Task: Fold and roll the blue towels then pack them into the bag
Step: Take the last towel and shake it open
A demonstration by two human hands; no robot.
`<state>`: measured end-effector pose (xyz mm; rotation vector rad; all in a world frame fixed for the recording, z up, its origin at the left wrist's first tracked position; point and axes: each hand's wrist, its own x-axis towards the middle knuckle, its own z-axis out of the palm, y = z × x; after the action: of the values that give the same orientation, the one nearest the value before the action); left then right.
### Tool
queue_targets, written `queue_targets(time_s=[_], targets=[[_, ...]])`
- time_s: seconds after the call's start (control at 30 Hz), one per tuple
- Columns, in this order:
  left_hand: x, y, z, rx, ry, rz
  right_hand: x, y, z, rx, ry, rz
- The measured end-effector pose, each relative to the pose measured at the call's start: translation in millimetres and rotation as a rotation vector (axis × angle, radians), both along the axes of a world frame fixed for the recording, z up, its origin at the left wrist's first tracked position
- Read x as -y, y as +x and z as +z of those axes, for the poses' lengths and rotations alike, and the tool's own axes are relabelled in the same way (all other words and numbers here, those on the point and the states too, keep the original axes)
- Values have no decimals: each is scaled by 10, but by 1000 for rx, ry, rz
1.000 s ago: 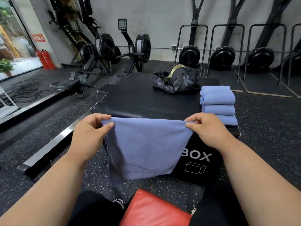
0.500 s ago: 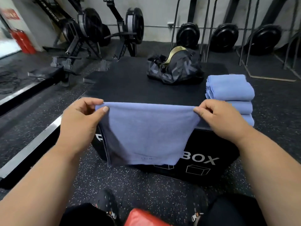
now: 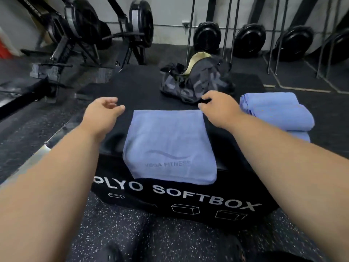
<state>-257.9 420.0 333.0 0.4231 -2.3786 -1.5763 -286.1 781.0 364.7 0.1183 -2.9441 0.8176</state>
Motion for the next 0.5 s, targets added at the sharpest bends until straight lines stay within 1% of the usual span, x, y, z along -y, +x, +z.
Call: queue_targets(time_s=[0.07,0.13,0.27,0.33,0.43,0.5], targets=[[-82,328,-313,47,-24,8,-41,302,-382,32,-9,-28],[-212,733,-621,91,4,68,-123,663,-690,71,-49,-83],[-435,1412,-1145,180,103,151,-258,1350,-978,80,-185,-242],[-481,1566,-1262,228,133,160,-266,1592,-1039,96,-255,-277],[-490,1594,-1340,226,200,156,-218,1807,-1119,146,-317,-275],[-502,1545,-1371,218,255,135,-184,1859,-1136,145,-327,-279]])
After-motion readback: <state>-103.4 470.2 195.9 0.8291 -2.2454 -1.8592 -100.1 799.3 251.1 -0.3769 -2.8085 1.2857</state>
